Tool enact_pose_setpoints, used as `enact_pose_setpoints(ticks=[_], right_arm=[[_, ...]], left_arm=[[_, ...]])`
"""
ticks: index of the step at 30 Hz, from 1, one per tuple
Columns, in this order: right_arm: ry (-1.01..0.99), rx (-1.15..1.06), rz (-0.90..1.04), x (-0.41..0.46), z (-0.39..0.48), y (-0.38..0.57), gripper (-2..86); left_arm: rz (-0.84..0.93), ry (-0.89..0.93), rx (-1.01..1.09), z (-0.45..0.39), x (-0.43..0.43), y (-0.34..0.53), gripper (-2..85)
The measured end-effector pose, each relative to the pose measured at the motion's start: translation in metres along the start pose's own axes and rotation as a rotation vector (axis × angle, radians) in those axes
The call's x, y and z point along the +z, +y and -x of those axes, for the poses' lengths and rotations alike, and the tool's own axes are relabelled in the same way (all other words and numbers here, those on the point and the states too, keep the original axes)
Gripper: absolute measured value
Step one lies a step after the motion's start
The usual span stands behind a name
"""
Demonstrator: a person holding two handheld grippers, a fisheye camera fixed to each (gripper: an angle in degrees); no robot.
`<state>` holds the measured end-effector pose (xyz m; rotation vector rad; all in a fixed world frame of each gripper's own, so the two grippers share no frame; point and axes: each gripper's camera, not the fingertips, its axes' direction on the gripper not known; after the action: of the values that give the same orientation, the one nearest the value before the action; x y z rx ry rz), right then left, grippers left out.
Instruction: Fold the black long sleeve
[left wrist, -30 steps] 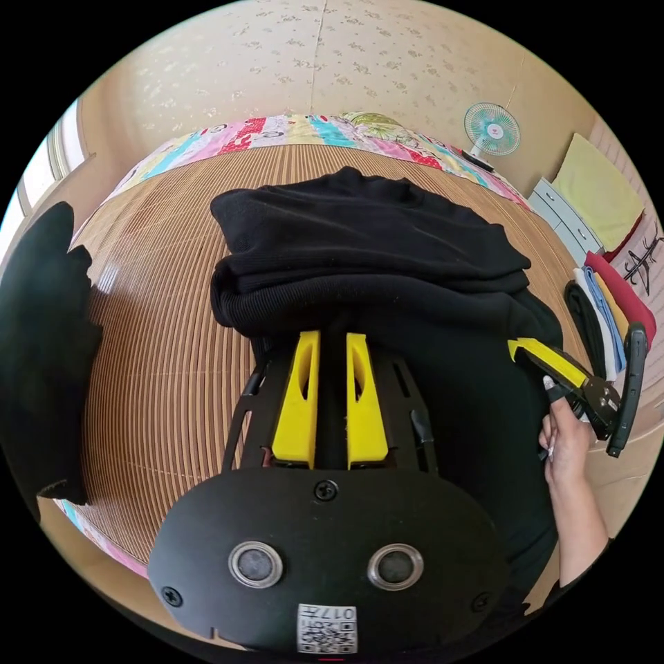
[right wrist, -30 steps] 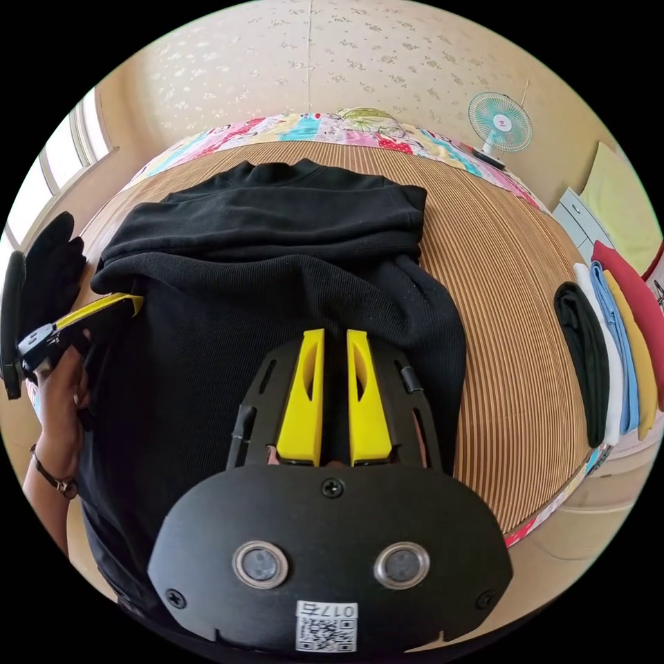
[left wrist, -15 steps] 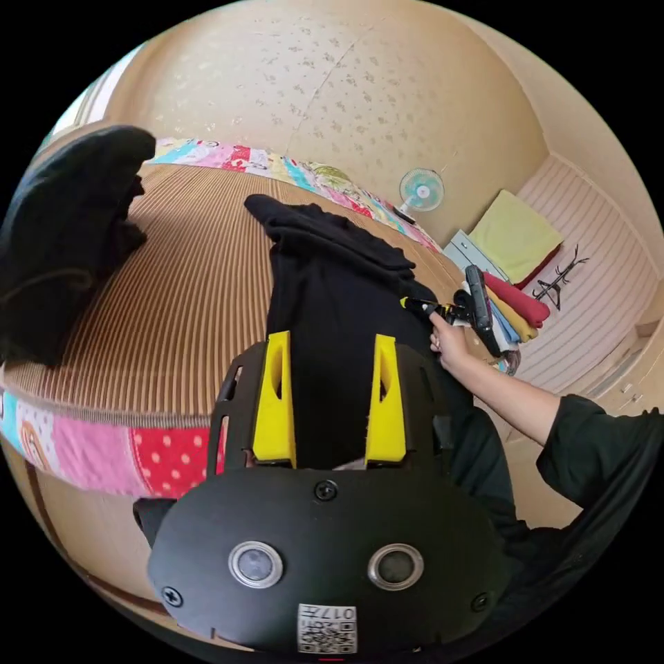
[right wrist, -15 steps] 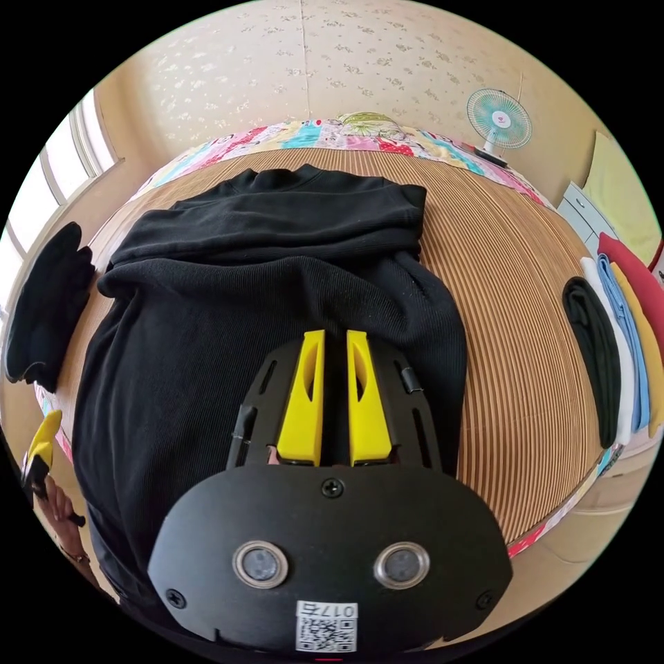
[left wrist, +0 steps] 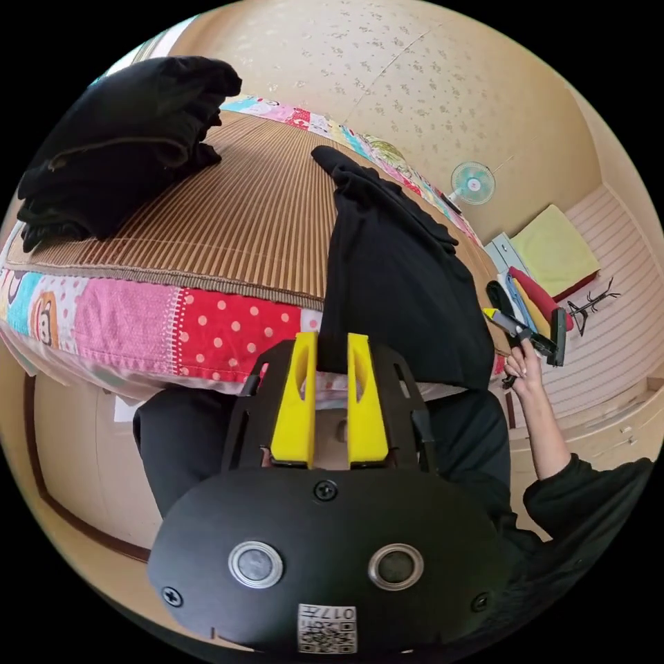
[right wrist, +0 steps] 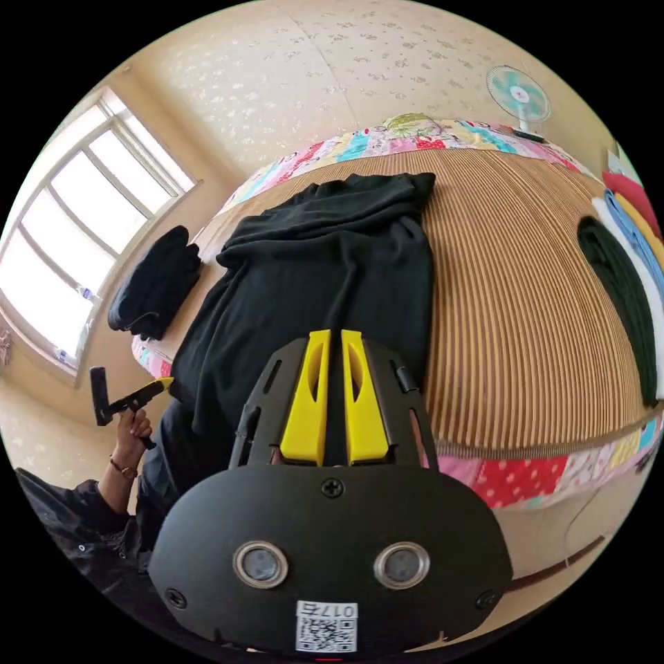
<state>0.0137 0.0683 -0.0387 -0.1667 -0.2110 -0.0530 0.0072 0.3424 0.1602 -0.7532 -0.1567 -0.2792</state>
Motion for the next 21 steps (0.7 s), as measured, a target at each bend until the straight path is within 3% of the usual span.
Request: enact_pose_setpoints(ticks=[4, 9, 13, 17, 21], right_arm=[[-0.091, 0.163, -0.04, -0.051, -0.08, 0.085, 7.9], [-0.285, 0.202, 0.058, -0.046, -0.128, 0.108, 12.7], [-0.206, 0.174, 0.223, -0.033, -0.131, 0.092, 8.5], [-0.333, 0.078, 0.164, -0.07, -0.127, 0.093, 4.2], [-0.613, -0.014, -0.071, -0.158, -0.131, 0.105, 3.3]], left_arm=[[0.003, 0.1, 0.122, -0.005, -0.032, 0.013, 4.8], [-0.016, 0.227, 0.105, -0.005, -0.073, 0.02, 4.4], [-0.03, 0.236, 0.082, -0.003, -0.091, 0.014, 4.2], [-0.087, 0.346, 0.089, -0.001, -0.123, 0.008, 3.9], [-0.137, 0.477, 0.212, -0.01, -0.171, -0.001, 3.7]])
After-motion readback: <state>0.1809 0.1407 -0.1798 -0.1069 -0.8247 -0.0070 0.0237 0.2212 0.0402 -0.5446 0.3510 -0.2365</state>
